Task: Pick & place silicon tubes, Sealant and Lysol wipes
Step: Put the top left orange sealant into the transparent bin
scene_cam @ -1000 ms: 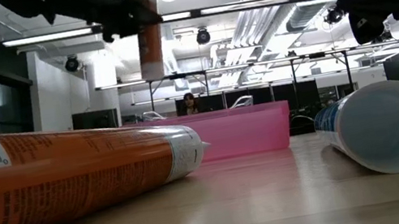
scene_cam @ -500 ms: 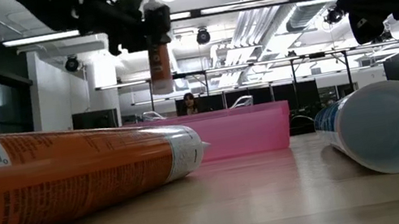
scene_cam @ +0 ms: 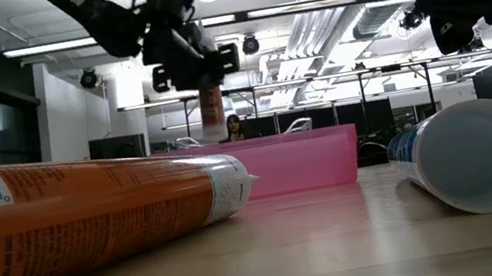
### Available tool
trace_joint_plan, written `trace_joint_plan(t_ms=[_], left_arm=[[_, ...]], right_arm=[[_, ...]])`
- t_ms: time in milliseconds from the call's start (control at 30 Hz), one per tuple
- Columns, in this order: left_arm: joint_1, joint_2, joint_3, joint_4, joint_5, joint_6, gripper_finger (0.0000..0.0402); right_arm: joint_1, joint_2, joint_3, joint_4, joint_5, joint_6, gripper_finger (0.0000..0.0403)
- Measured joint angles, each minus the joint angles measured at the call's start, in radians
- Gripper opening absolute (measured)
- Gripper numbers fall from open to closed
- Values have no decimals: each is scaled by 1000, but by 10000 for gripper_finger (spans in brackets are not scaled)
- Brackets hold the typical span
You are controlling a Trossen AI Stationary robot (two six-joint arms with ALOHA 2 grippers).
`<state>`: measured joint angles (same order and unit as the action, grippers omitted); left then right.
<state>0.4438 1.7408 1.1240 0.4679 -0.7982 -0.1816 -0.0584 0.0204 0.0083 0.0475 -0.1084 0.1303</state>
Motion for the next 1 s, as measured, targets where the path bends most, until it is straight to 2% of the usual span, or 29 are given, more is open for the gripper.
trace_joint_plan(t_ms=[333, 667, 1000], left_arm=[[2, 79, 1, 2, -76, -40, 178], [2, 143, 0, 43, -97, -33, 177], [15, 145, 0, 24, -100, -33, 177]], right_arm=[[0, 0, 0, 0, 0, 0, 12], [0, 0, 0, 0, 0, 0, 12], [0, 0, 0, 0, 0, 0, 12]])
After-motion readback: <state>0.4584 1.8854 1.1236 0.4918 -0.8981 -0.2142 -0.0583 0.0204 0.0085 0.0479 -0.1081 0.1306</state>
